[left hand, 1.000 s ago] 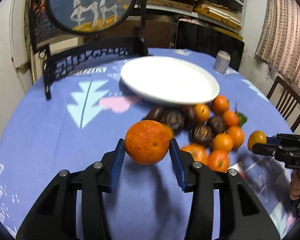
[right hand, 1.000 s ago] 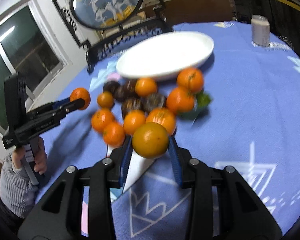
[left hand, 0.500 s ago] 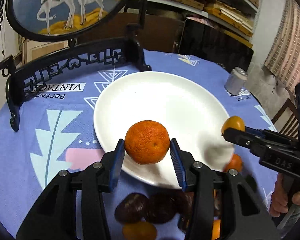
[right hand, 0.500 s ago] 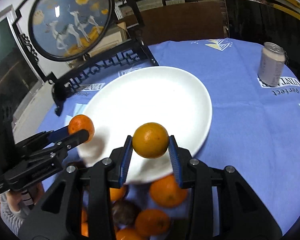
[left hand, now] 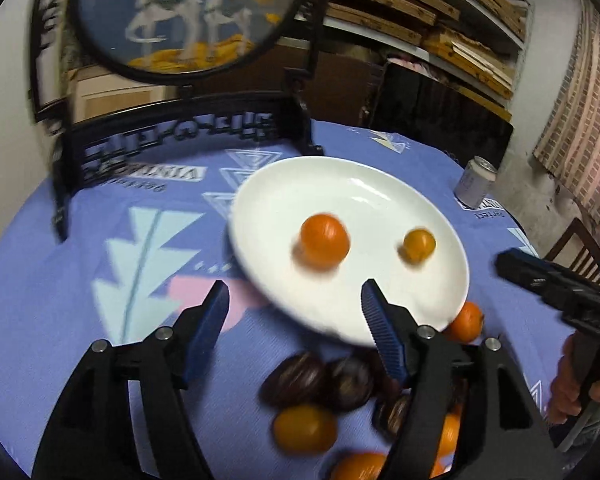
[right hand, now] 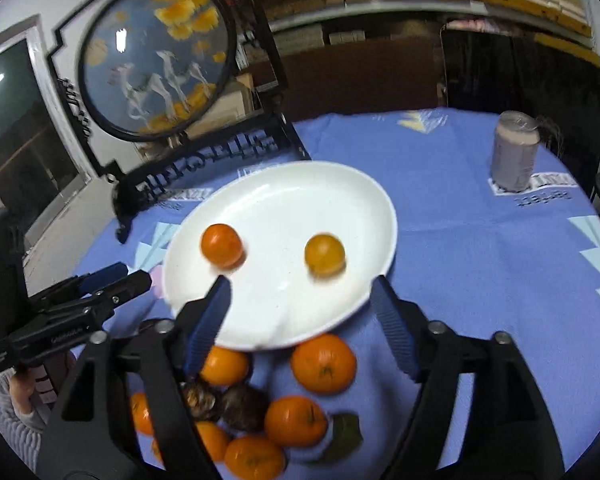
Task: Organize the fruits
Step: 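Withdraw both open tools from the plate back toward the fruit pile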
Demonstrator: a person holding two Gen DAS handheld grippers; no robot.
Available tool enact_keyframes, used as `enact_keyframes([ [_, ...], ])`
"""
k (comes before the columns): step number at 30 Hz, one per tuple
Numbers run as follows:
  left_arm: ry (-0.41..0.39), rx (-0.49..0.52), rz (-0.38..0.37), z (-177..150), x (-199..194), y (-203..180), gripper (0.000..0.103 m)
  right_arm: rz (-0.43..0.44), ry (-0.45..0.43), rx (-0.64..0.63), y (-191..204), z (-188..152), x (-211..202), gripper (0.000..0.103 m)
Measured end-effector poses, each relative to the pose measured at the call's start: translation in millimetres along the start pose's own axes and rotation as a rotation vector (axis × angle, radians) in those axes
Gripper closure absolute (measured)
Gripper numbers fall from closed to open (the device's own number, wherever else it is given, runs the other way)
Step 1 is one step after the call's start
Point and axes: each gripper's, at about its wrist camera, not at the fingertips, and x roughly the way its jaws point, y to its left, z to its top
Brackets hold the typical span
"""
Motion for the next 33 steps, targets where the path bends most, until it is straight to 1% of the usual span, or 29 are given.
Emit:
enact_keyframes([
  [1, -0.013, -0.016, 0.012, -9.1, -9.6, 6.2, 0.034, 0.009, -0.045, -0.005, 0.3, -7.6, -14.2, 0.014],
  [3, -0.010, -0.035, 0.018, -20.0, -18.7, 13.9, 0.034, 0.011, -0.108, -0.010, 0.3, -19.5, -33.0, 0.009],
  [5, -0.001, -0.053, 0.026, -32.9, -27.4, 21.1, 0.034, 0.003, -0.158, 0.001, -2.3, -38.7, -55.1, 0.008],
  [7, 0.010, -0.070, 0.025, -43.5, -33.5, 24.4, 0.034, 0.007, -0.169, 0.019, -5.7, -49.8, -67.3, 0.007],
  [9, 0.011, -0.069, 0.005, -52.2, -40.0, 22.6, 0.034, 0.024, -0.175, 0.048, -10.9, -58.9, -80.1, 0.006],
  [10, 0.013, -0.059, -0.001, -55.8, -42.2, 20.3, 0.034, 0.037, -0.179, 0.062, -13.3, -60.2, -84.7, 0.006],
  [11, 0.017, -0.045, -0.006, -59.1, -43.2, 17.3, 0.034, 0.070, -0.183, 0.088, -17.1, -62.3, -89.7, 0.005],
  [12, 0.027, -0.021, -0.011, -62.6, -42.3, 11.1, 0.034, 0.095, -0.178, 0.101, -19.4, -62.9, -90.9, 0.002],
  [14, 0.044, 0.014, -0.009, -67.0, -38.4, 3.0, 0.034, 0.113, -0.162, 0.105, -20.8, -61.3, -88.6, 0.002],
  [16, 0.061, 0.044, -0.003, -70.2, -33.3, -3.5, 0.034, 0.105, -0.150, 0.094, -20.6, -62.0, -86.4, 0.002],
  [19, 0.078, 0.057, 0.002, -71.4, -26.8, -5.2, 0.034, 0.076, -0.134, 0.075, -18.5, -61.7, -82.9, 0.002],
  [20, 0.084, 0.063, 0.013, -71.5, -24.8, -5.5, 0.034, 0.079, -0.133, 0.079, -19.5, -62.4, -83.7, 0.002],
  [22, 0.094, 0.075, 0.064, -71.5, -19.3, -3.4, 0.034, 0.094, -0.128, 0.093, -21.0, -62.2, -83.5, 0.002],
  [24, 0.102, 0.068, 0.077, -72.4, -18.1, 1.2, 0.027, 0.103, -0.123, 0.103, -22.4, -62.7, -83.6, 0.002],
  [25, 0.095, 0.060, 0.094, -72.6, -20.3, 5.3, 0.026, 0.101, -0.122, 0.104, -22.4, -63.3, -83.6, 0.002],
  [26, 0.085, 0.060, 0.115, -73.1, -23.1, 7.7, 0.024, 0.098, -0.123, 0.105, -22.8, -63.3, -84.1, 0.002],
  [29, 0.059, 0.059, 0.208, -78.0, -34.0, 17.8, 0.023, 0.087, -0.127, 0.113, -23.9, -62.8, -85.0, 0.002],
  [31, 0.065, 0.029, 0.258, -83.1, -38.6, 29.3, 0.023, 0.086, -0.124, 0.124, -26.3, -62.2, -85.1, 0.002],
  [32, 0.067, 0.009, 0.250, -84.7, -40.9, 33.9, 0.023, 0.091, -0.119, 0.133, -27.7, -62.5, -84.7, 0.002],
  [33, 0.059, -0.003, 0.226, -84.8, -44.3, 35.7, 0.023, 0.094, -0.113, 0.139, -28.4, -62.8, -84.1, 0.002],
])
